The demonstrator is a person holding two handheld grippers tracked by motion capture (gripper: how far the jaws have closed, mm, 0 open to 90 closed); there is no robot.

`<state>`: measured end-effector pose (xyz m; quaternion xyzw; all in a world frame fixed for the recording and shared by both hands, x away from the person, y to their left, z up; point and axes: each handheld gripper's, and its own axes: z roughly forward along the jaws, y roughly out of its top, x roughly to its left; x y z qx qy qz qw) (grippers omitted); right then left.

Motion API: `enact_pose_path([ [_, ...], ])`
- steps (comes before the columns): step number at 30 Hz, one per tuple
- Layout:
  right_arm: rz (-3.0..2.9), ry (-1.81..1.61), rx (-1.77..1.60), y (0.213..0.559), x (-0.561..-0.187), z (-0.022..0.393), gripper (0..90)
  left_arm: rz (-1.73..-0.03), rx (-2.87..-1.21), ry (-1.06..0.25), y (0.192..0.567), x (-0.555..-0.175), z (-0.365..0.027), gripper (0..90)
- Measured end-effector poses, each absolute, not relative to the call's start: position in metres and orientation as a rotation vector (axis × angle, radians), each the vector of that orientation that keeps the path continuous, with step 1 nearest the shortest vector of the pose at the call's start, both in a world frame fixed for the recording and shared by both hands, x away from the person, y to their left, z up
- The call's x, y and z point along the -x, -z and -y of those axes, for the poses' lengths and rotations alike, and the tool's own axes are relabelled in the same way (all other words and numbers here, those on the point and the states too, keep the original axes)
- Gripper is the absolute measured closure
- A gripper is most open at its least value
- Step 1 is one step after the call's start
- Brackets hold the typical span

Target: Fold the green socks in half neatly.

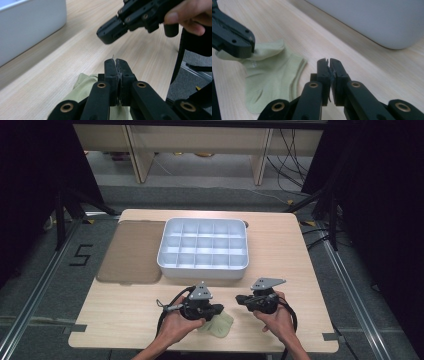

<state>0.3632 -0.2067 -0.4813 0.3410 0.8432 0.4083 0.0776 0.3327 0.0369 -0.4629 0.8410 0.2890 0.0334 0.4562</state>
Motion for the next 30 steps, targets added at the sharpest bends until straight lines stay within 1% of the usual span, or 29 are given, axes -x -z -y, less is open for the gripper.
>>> enact_pose_path([
  [8, -2.513, -1.228, -1.076, 0.480, -0.364, 0.216, 87.1, -0.708, -2.093, -0.051, 0.474, -0.333, -0.022, 87.8],
  [10, -2.504, -1.227, -1.031, 0.480, -0.365, 0.217, 87.1, -0.696, -2.103, -0.051, 0.475, -0.334, -0.020, 87.8],
  [13, -2.516, -1.230, -1.079, 0.479, -0.364, 0.218, 87.1, -0.708, -2.106, -0.040, 0.480, -0.335, -0.015, 87.6],
  [23, -2.514, -1.233, -1.068, 0.479, -0.365, 0.219, 86.9, -0.692, -2.127, -0.012, 0.489, -0.335, -0.005, 86.9],
  [26, -2.517, -1.234, -1.066, 0.479, -0.365, 0.219, 86.4, -0.680, -2.107, 0.022, 0.488, -0.335, -0.006, 78.6],
  [28, -2.510, -1.243, -1.076, 0.478, -0.364, 0.219, 86.2, -0.688, -2.087, 0.034, 0.481, -0.336, -0.010, 61.4],
  [29, -2.510, -1.247, -1.092, 0.478, -0.363, 0.219, 86.1, -0.682, -2.070, 0.047, 0.477, -0.336, -0.014, 59.9],
  [30, -2.516, -1.247, -1.078, 0.477, -0.363, 0.220, 86.1, -0.672, -2.065, 0.033, 0.472, -0.335, -0.020, 60.2],
])
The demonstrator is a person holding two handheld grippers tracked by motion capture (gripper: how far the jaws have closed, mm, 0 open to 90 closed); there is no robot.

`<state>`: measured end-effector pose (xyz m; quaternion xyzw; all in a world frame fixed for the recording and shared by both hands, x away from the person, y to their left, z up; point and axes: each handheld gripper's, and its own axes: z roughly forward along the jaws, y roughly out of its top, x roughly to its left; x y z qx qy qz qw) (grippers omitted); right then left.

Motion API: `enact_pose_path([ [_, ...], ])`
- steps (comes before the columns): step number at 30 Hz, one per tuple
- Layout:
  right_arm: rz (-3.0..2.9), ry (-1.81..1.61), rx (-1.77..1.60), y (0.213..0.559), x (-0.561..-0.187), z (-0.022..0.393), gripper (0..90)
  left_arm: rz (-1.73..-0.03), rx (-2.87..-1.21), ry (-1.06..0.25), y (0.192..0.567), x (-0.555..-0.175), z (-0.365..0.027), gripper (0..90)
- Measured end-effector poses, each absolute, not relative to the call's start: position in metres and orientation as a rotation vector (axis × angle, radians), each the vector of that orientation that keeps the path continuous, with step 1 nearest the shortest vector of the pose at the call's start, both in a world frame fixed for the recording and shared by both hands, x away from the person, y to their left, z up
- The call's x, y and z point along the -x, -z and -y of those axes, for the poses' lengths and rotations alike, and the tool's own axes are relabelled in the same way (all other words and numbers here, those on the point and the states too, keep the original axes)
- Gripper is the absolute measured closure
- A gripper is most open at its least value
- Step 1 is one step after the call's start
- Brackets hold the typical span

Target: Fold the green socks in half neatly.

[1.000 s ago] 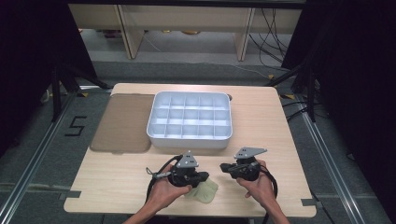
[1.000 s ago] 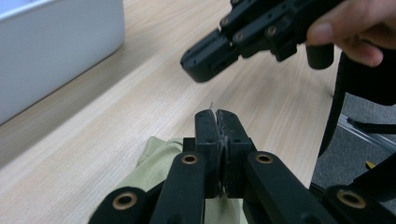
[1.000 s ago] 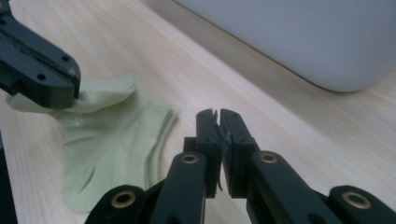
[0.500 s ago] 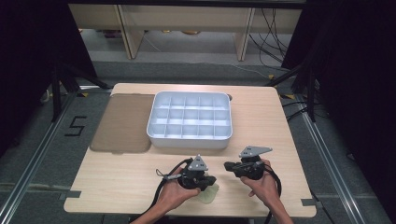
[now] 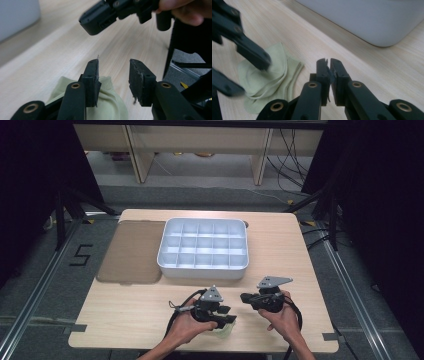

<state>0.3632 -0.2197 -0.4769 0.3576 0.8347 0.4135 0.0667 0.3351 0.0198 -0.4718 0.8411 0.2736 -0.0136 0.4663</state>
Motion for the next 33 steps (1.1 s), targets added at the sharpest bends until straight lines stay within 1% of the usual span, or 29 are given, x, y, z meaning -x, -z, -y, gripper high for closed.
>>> enact_pose_path([
  [1, -2.511, -1.244, -1.085, 0.475, -0.363, 0.221, 86.1, -0.659, -2.067, 0.003, 0.466, -0.334, -0.028, 60.3],
  [2, -2.502, -1.251, -1.077, 0.474, -0.361, 0.221, 86.1, -0.659, -2.067, 0.003, 0.466, -0.334, -0.028, 61.0],
  [3, -2.500, -1.264, -1.102, 0.473, -0.359, 0.220, 86.1, -0.659, -2.059, -0.016, 0.459, -0.334, -0.043, 61.8],
  [6, -2.512, -1.268, -1.079, 0.472, -0.356, 0.220, 86.1, -0.697, -2.042, -0.044, 0.456, -0.333, -0.067, 68.0],
  [7, -2.511, -1.270, -1.062, 0.472, -0.356, 0.220, 86.1, -0.697, -2.042, -0.044, 0.456, -0.333, -0.067, 70.1],
  [9, -2.517, -1.282, -1.023, 0.472, -0.354, 0.217, 86.1, -0.722, -2.066, -0.069, 0.464, -0.334, -0.086, 75.2],
  [11, -2.545, -1.280, -1.027, 0.470, -0.350, 0.212, 86.1, -0.729, -2.090, -0.071, 0.473, -0.334, -0.093, 78.3],
  [13, -2.543, -1.288, -0.988, 0.471, -0.350, 0.210, 86.1, -0.744, -2.099, -0.062, 0.479, -0.334, -0.093, 80.4],
  [14, -2.564, -1.298, -0.954, 0.470, -0.346, 0.203, 86.1, -0.732, -2.117, -0.055, 0.488, -0.334, -0.093, 81.3],
  [17, -2.595, -1.297, -0.923, 0.469, -0.341, 0.194, 86.3, -0.736, -2.126, -0.032, 0.495, -0.332, -0.089, 82.8],
  [21, -2.634, -1.300, -0.921, 0.471, -0.333, 0.183, 86.7, -0.669, -2.209, -0.044, 0.505, -0.328, -0.081, 84.8],
  [23, -2.658, -1.287, -0.870, 0.473, -0.332, 0.179, 87.0, -0.683, -2.206, -0.022, 0.509, -0.323, -0.078, 85.3],
  [26, -2.691, -1.281, -0.855, 0.476, -0.329, 0.172, 87.1, -0.671, -2.219, -0.038, 0.509, -0.320, -0.079, 86.4],
  [29, -2.730, -1.249, -0.825, 0.481, -0.325, 0.163, 87.4, -0.694, -2.224, -0.060, 0.508, -0.311, -0.077, 86.6],
  [30, -2.734, -1.236, -0.812, 0.482, -0.326, 0.162, 87.6, -0.671, -2.253, -0.085, 0.507, -0.311, -0.078, 86.6],
  [32, -2.746, -1.227, -0.800, 0.485, -0.326, 0.160, 87.6, -0.700, -2.231, -0.078, 0.508, -0.308, -0.076, 86.6],
  [33, -2.752, -1.182, -0.805, 0.489, -0.326, 0.160, 88.0, -0.666, -2.261, -0.096, 0.507, -0.309, -0.077, 86.7],
])
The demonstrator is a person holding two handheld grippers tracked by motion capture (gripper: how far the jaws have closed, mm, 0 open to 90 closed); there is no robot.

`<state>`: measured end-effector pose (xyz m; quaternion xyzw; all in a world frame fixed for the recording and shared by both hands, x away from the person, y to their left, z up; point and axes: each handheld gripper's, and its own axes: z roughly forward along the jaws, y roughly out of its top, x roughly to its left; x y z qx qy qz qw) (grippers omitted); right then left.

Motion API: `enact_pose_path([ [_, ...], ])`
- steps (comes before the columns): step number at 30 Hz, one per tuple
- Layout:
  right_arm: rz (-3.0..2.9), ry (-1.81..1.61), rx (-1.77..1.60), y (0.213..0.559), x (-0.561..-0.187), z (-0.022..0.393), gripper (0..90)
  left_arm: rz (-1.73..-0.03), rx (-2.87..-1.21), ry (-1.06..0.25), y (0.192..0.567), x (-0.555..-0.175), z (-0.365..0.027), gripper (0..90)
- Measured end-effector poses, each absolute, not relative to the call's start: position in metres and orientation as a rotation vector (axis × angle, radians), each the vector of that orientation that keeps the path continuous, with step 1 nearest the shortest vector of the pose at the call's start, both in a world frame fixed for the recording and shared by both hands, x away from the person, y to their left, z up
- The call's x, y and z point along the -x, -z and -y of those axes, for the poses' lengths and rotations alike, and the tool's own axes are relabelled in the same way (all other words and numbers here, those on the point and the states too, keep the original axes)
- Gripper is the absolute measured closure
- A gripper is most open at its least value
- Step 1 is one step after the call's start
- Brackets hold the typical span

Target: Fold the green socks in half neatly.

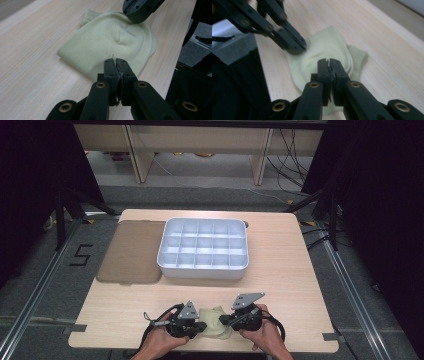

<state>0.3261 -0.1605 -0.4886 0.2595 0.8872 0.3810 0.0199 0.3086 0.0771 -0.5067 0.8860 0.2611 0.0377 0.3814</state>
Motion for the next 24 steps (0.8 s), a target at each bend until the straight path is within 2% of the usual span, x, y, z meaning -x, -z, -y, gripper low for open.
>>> enact_pose_path([
  [9, -2.748, -1.070, -0.855, 0.497, -0.330, 0.171, 89.7, -0.715, -2.221, -0.076, 0.508, -0.307, -0.076, 86.6],
  [16, -2.721, -1.117, -0.863, 0.489, -0.329, 0.175, 89.5, -0.710, -2.217, -0.087, 0.505, -0.308, -0.078, 84.7],
  [24, -2.712, -1.149, -0.848, 0.485, -0.328, 0.171, 89.2, -0.742, -2.175, -0.134, 0.494, -0.329, -0.077, 85.3],
])
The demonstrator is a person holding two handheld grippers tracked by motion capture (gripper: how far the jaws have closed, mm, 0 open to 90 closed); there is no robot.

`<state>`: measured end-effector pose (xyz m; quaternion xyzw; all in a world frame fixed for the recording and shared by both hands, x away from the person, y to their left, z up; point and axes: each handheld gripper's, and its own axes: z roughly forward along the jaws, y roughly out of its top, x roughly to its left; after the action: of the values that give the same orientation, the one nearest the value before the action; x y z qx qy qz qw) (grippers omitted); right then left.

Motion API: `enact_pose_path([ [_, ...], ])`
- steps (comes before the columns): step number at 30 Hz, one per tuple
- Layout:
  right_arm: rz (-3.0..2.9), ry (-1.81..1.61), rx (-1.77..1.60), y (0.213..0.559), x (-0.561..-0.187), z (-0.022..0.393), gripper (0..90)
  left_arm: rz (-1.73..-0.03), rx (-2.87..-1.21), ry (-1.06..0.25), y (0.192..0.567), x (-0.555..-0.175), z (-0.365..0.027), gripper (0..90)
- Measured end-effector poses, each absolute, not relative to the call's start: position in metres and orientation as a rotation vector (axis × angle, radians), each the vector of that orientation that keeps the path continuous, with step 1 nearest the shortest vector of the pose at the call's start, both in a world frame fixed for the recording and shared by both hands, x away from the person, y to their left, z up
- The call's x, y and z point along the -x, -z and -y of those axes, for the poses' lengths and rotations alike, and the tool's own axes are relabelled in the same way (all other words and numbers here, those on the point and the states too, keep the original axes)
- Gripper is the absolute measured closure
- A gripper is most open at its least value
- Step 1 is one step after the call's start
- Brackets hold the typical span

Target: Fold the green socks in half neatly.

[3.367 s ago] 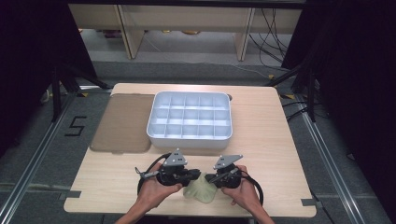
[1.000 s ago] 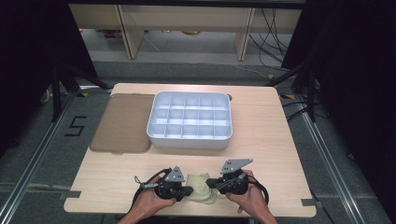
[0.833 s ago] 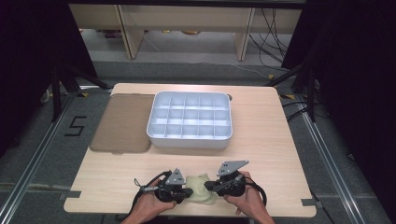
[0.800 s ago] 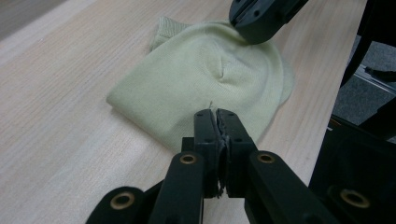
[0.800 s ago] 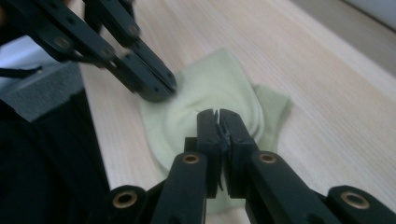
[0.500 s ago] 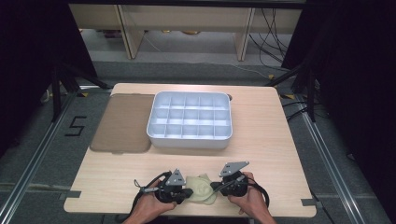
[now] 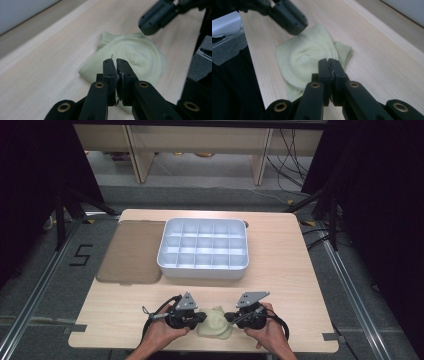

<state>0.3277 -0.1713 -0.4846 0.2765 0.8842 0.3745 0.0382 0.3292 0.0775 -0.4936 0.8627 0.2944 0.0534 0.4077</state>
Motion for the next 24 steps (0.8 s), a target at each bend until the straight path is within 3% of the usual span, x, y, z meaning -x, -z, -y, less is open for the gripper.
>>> enact_pose_path([
  [24, -2.754, -1.112, -0.826, 0.493, -0.335, 0.157, 89.1, -0.784, -2.218, -0.132, 0.507, -0.341, -0.077, 87.1],
])
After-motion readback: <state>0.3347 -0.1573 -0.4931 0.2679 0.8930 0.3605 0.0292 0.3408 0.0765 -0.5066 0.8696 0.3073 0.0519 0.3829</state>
